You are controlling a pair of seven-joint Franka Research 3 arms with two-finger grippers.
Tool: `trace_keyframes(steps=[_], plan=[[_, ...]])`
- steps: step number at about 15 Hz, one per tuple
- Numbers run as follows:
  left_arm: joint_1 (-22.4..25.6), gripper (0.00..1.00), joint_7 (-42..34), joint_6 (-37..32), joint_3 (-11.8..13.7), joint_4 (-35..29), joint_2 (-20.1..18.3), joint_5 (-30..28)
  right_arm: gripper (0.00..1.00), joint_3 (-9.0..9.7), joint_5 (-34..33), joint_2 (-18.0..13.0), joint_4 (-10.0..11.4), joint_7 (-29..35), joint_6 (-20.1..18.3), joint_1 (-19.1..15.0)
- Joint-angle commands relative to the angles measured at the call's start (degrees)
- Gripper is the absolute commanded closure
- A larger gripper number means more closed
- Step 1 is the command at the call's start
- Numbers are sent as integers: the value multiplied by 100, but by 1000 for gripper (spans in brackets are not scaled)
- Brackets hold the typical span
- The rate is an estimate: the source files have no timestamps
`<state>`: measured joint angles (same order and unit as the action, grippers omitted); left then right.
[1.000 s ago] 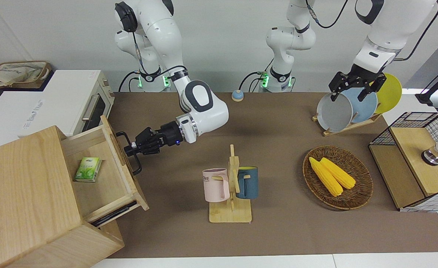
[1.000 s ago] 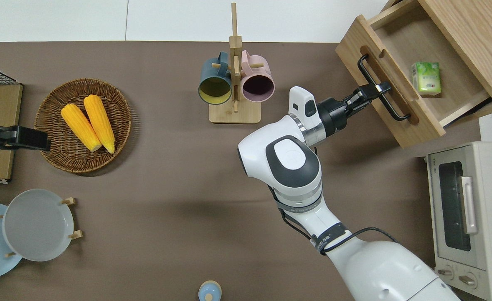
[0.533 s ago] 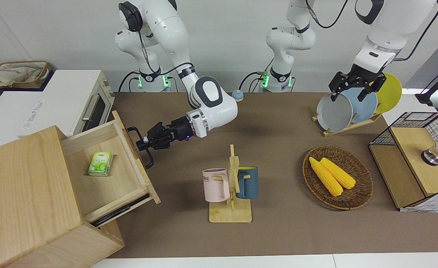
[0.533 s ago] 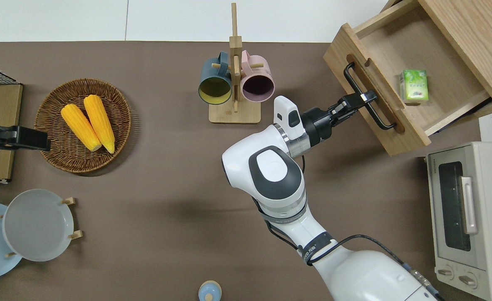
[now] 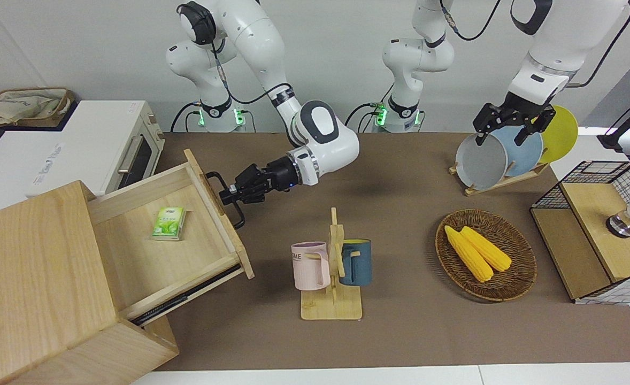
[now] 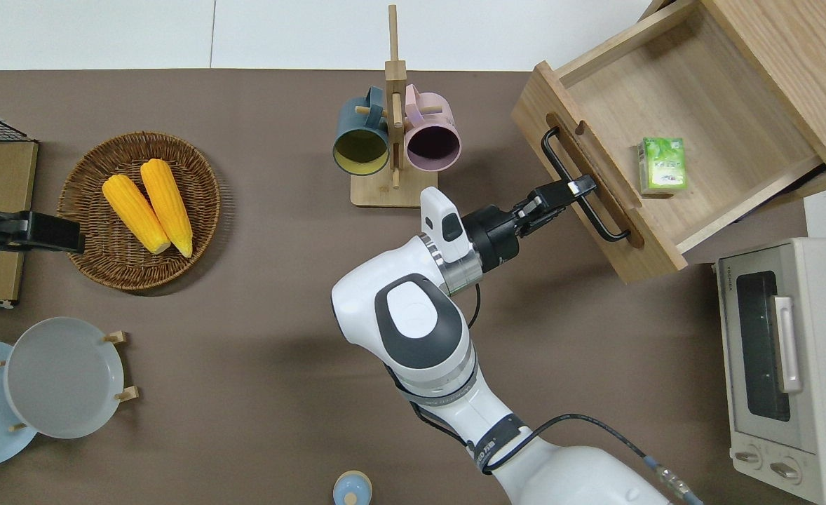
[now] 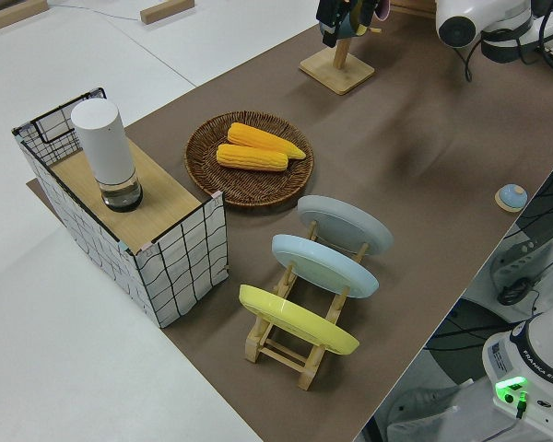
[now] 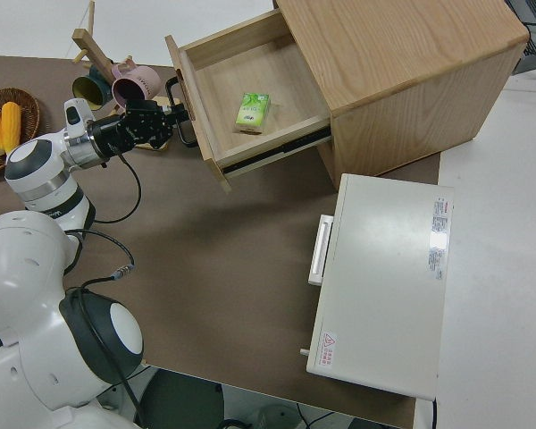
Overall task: Slide drawer open with right arm
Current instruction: 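Pull the drawer handle toward the robot with the right gripper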
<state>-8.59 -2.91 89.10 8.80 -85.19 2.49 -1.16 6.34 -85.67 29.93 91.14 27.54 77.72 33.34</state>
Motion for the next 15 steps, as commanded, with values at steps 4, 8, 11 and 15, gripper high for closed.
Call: trace_keyframes(steps=[4, 8, 11, 15], plan=[[-99, 2, -43, 2, 95, 117, 76, 72, 957, 200, -11, 48, -228, -407, -547, 226], [-99, 2, -43, 2, 95, 117, 76, 72, 957, 350, -2, 110, -290, -398, -688, 226], [-99, 5, -43, 2, 95, 117, 76, 72, 957, 350, -2, 118, -307, -398, -679, 226], [-99, 2, -43, 2, 104, 117, 76, 72, 938, 350, -2, 118, -307, -398, -670, 208]])
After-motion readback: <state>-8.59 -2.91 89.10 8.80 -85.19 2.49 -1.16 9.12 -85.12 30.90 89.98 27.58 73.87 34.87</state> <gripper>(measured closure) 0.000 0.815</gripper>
